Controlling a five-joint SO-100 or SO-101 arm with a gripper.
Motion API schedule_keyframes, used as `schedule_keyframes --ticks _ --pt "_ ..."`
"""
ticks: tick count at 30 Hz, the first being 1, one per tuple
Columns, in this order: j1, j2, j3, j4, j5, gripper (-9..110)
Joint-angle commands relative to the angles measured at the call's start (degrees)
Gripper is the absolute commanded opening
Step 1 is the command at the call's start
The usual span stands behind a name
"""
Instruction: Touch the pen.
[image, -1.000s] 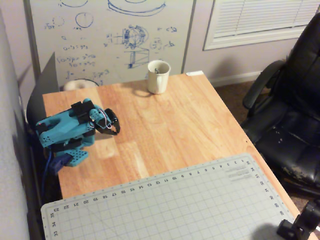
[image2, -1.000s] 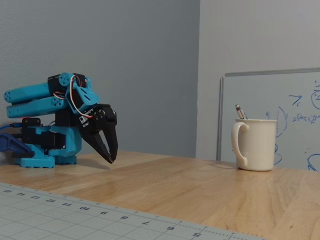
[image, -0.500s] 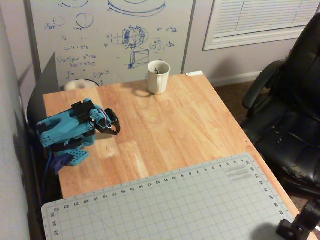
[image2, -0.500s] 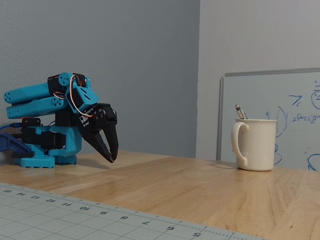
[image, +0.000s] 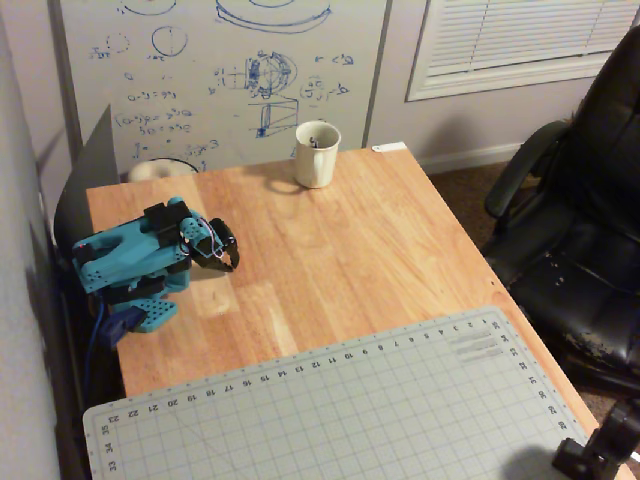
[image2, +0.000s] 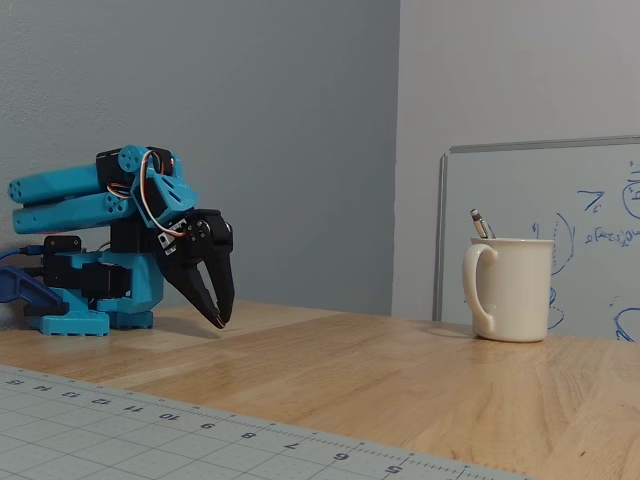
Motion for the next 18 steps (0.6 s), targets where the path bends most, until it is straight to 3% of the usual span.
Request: schedule_keyframes --ticks 1,18 --pt "-2.99 -6.33 -9.14 -1.49 0.26 1" --pt "-11.87 -52.73 -53.44 -1.93 0.53 1"
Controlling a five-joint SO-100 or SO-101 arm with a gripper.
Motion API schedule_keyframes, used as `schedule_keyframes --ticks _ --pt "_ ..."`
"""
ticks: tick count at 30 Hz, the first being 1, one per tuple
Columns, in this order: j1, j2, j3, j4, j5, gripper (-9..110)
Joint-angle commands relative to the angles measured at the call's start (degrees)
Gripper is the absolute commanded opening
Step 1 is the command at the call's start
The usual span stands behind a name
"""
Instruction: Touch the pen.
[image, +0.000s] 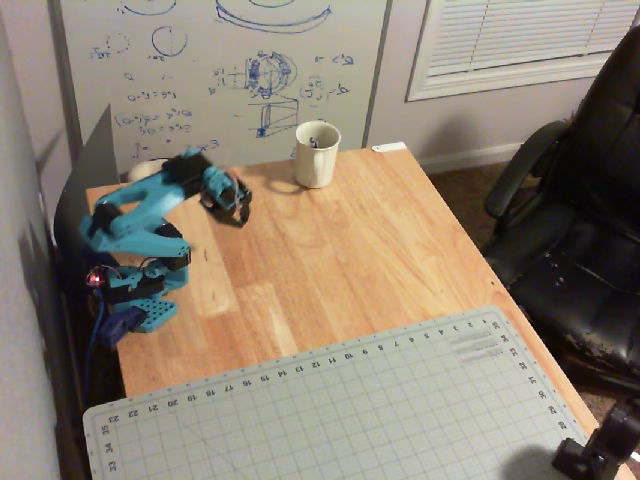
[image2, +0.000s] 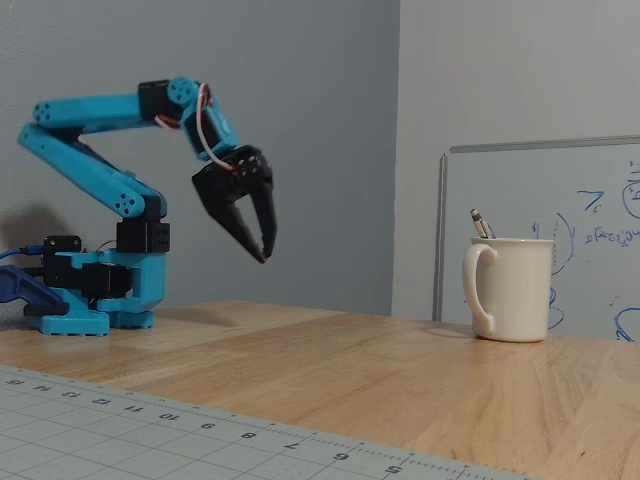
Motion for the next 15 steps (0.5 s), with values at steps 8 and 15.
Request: schedule_keyframes --ticks 8,15 --pt "-6.5 -31.99 -40.43 -0.62 0.44 1" --pt "-9.58 -45.09 -58.01 -0.53 0.44 1"
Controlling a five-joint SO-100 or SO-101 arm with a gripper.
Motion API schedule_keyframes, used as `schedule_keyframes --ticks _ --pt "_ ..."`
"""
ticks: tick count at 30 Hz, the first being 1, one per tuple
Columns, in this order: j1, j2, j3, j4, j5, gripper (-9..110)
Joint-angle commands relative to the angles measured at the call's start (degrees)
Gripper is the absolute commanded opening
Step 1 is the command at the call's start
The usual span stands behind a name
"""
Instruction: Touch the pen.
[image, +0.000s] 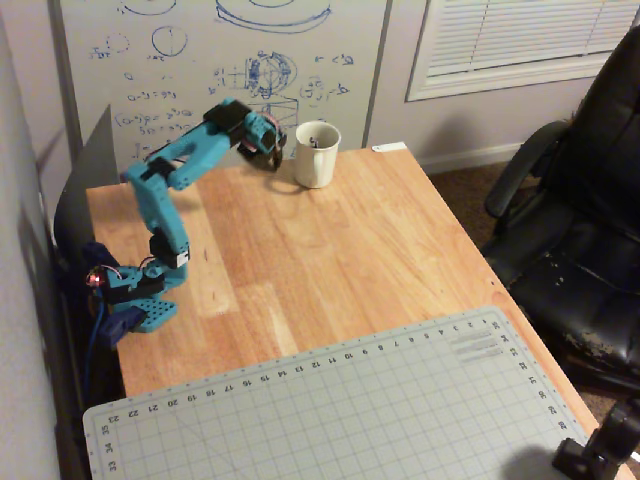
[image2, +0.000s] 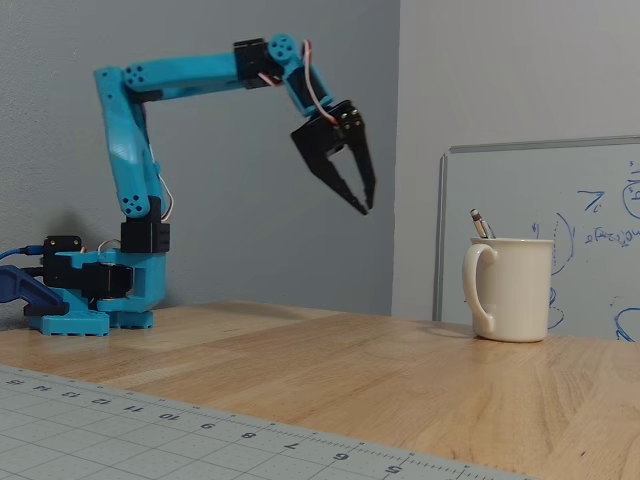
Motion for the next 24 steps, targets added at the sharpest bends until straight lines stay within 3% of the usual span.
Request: schedule_keyframes --ticks 1,24 --pt "-2.02 -3.87 -11.51 -0.53 0.44 1" --pt "-7.21 -46.14 -65.92 -1.14 -0.26 1"
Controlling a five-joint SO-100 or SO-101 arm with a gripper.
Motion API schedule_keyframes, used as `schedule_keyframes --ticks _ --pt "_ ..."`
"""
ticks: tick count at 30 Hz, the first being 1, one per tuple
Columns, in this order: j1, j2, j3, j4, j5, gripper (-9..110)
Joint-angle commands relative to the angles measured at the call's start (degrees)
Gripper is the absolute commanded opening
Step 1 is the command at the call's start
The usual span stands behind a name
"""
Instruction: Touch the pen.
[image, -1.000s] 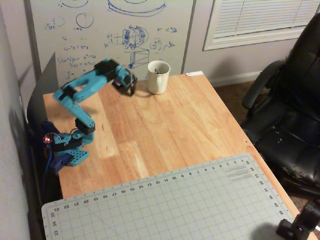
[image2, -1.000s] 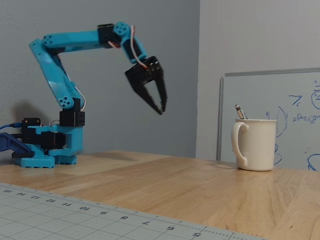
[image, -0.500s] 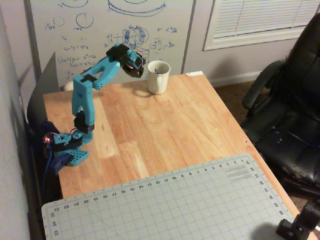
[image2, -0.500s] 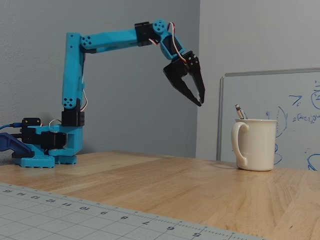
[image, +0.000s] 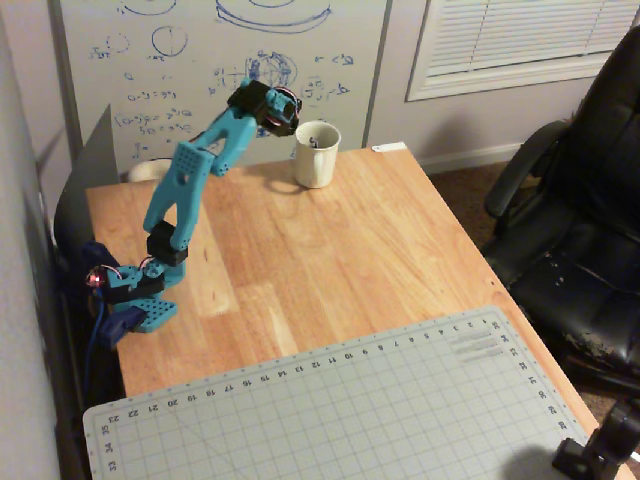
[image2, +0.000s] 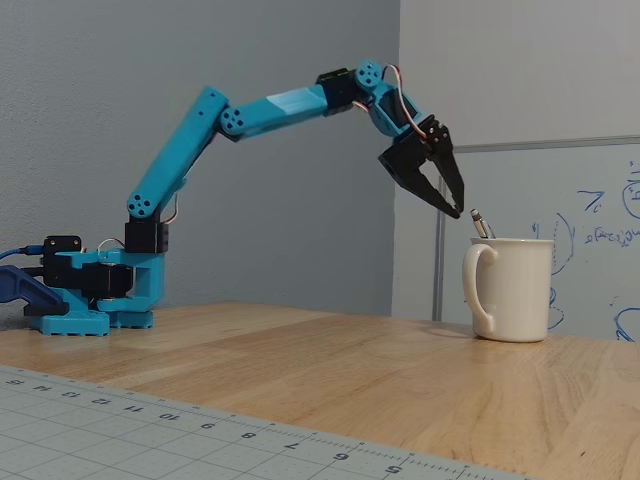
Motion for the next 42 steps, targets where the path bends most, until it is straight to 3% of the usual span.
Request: schedule_keyframes --ticks 1,18,42 --pt "0.09 -2.2 -12.3 -1.14 -0.26 1" --pt "6.06 -4.39 -16.7 -0.26 -0.35 1" --pt "6.42 -5.27 -16.7 -0.35 -0.35 1"
